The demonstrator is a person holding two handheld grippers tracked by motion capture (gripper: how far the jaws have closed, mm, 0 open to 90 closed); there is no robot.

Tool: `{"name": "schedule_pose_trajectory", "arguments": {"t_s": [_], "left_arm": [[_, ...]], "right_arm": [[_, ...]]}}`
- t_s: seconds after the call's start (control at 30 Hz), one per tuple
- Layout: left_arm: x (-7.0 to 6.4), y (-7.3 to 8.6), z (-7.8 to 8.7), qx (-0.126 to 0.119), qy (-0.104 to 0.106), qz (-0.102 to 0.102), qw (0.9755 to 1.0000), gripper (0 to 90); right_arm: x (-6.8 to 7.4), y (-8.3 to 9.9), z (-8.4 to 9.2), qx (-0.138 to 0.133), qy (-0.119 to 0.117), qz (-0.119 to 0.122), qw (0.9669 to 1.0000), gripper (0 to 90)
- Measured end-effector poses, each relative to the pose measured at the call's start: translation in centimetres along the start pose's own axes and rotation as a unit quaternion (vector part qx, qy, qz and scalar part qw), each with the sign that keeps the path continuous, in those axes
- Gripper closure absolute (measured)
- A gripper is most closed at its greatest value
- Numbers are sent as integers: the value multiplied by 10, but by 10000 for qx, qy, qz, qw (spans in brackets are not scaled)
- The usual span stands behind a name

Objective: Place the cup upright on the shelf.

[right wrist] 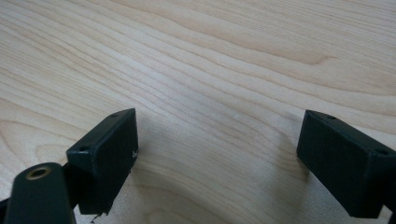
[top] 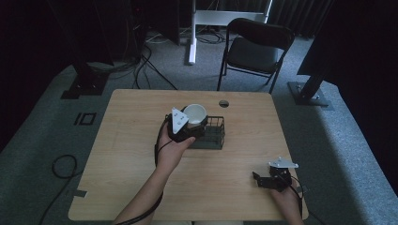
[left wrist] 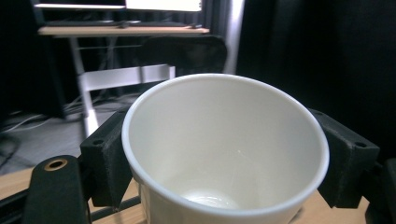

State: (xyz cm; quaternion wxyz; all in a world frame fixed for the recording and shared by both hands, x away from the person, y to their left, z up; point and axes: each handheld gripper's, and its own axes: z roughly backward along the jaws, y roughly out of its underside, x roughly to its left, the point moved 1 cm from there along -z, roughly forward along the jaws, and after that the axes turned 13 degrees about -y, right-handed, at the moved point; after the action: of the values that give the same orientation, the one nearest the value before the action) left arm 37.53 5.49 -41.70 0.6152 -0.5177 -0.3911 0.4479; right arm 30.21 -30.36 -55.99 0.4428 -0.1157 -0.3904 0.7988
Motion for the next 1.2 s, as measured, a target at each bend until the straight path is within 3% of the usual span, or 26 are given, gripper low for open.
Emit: {"name": "schedule_pose_trajectory", "arguments": {"t_s": [0.07,0.37,0.53,0.93,1.0,1.2], "left_arm": [[6,3,-1,41,-210,63,9998,199],[25,18,-13,152,-625,175,9978,200],[31,31,-23,286,-845,351,9954,199],[33,47,-42,579,-942,562,9923,199],[33,49,-43,595,-1006,449,9921,199],[28,54,-48,679,-1014,408,9917,199]], "right_arm": [[0,0,0,0,0,0,10000,120],[0,0,0,3,-1,-2,10000,120],[0,0,0,3,0,-1,10000,121],[0,0,0,4,-1,2,10000,121],[0,0,0,3,-1,3,10000,121],[0,0,0,3,0,2,10000,121]]}}
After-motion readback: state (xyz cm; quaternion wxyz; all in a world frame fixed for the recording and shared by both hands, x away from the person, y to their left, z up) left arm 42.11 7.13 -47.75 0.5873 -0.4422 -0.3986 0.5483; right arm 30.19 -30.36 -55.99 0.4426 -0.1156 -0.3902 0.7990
